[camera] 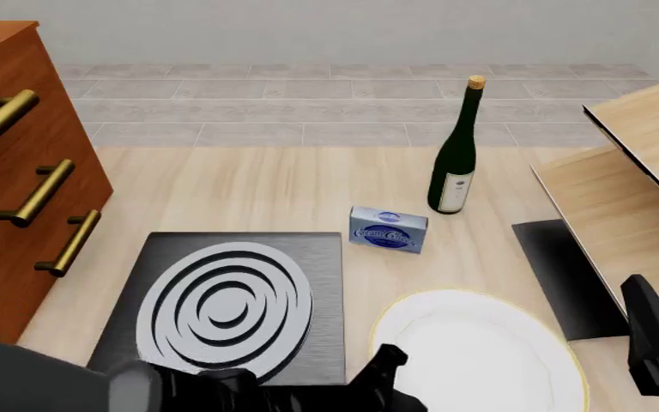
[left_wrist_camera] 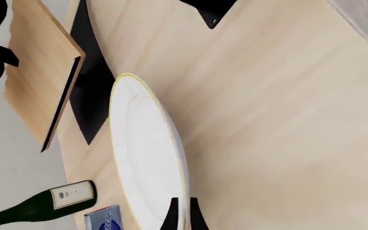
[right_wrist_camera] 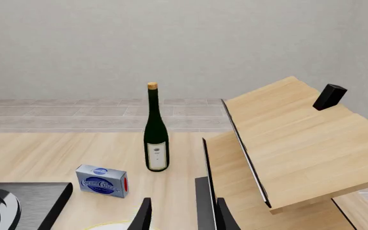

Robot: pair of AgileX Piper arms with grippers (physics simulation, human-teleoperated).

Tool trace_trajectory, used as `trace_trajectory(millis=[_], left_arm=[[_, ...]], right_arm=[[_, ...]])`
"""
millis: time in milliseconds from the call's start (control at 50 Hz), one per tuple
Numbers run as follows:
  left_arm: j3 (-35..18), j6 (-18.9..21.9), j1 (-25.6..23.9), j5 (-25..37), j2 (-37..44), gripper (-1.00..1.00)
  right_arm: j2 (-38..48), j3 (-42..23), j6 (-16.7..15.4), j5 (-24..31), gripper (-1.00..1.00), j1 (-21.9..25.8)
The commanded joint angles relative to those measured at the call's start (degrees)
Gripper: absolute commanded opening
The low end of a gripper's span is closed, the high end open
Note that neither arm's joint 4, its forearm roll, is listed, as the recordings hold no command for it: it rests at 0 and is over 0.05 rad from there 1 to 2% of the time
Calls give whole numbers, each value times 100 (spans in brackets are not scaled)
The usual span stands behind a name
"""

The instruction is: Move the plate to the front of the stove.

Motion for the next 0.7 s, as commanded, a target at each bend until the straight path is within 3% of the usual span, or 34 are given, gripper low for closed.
trace_trajectory(millis=[20, 560, 700], left_arm=[[220, 46, -106, 178, -740, -100], [-132, 371, 191, 971, -2067, -100], [-301, 559, 791, 1089, -2087, -100]], right_arm=[[0, 0, -1, 1, 100, -1], [0, 0, 0, 0, 100, 0], [0, 0, 0, 0, 100, 0]])
